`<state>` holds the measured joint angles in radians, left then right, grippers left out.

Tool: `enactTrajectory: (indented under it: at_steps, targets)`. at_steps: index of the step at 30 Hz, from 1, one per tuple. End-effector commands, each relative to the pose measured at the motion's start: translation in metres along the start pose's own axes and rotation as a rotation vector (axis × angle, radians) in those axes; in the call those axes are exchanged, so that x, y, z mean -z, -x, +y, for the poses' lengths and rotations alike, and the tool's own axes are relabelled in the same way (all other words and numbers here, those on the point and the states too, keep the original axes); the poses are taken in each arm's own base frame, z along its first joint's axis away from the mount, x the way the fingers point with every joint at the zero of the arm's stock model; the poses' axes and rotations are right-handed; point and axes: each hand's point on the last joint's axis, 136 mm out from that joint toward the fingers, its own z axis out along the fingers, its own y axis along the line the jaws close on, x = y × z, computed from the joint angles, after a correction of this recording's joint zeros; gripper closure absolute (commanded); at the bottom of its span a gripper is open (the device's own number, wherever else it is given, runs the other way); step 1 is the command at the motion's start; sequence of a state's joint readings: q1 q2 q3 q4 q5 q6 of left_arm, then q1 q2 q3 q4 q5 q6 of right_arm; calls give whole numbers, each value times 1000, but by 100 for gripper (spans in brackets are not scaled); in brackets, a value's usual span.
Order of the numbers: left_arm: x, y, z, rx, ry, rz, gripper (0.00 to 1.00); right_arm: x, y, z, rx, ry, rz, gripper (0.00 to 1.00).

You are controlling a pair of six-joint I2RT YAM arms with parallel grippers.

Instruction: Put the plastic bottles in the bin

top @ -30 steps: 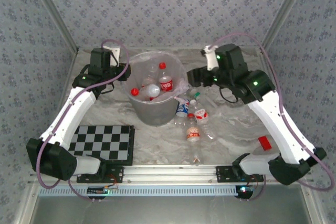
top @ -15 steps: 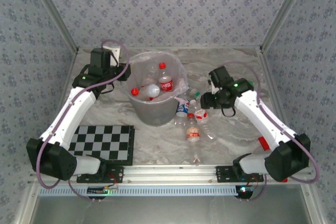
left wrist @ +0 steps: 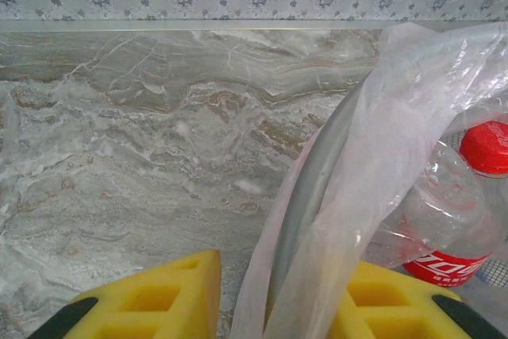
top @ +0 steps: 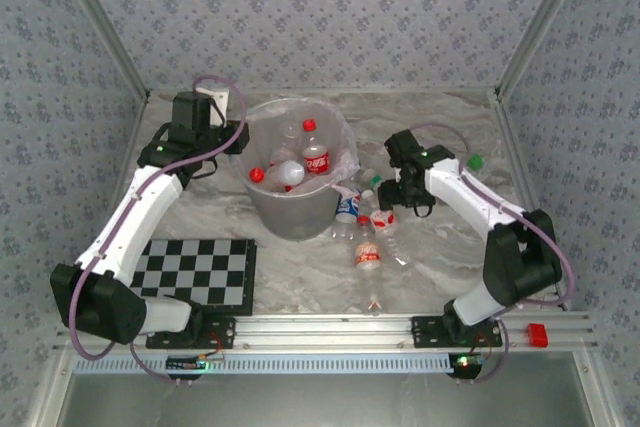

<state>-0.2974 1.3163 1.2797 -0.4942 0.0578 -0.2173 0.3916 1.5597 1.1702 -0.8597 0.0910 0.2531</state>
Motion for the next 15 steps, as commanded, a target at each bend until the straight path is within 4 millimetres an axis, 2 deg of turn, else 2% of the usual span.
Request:
enactTrajectory:
  at_steps: [1, 9, 12, 15]
  targets:
    - [-2, -21, 3, -23, 25, 82, 66, -4, 34, 3, 37, 31, -57, 18]
    - [0, -20, 3, -25, 24, 74, 66, -26, 52, 1, -3, 138, -36, 20]
    - [1, -19, 2, -23, 18, 71, 66, -34, 53, 3, -13, 209, -15, 22]
    - [2, -18, 2, -24, 18, 69, 66, -44, 51, -5, -35, 196, 16, 23]
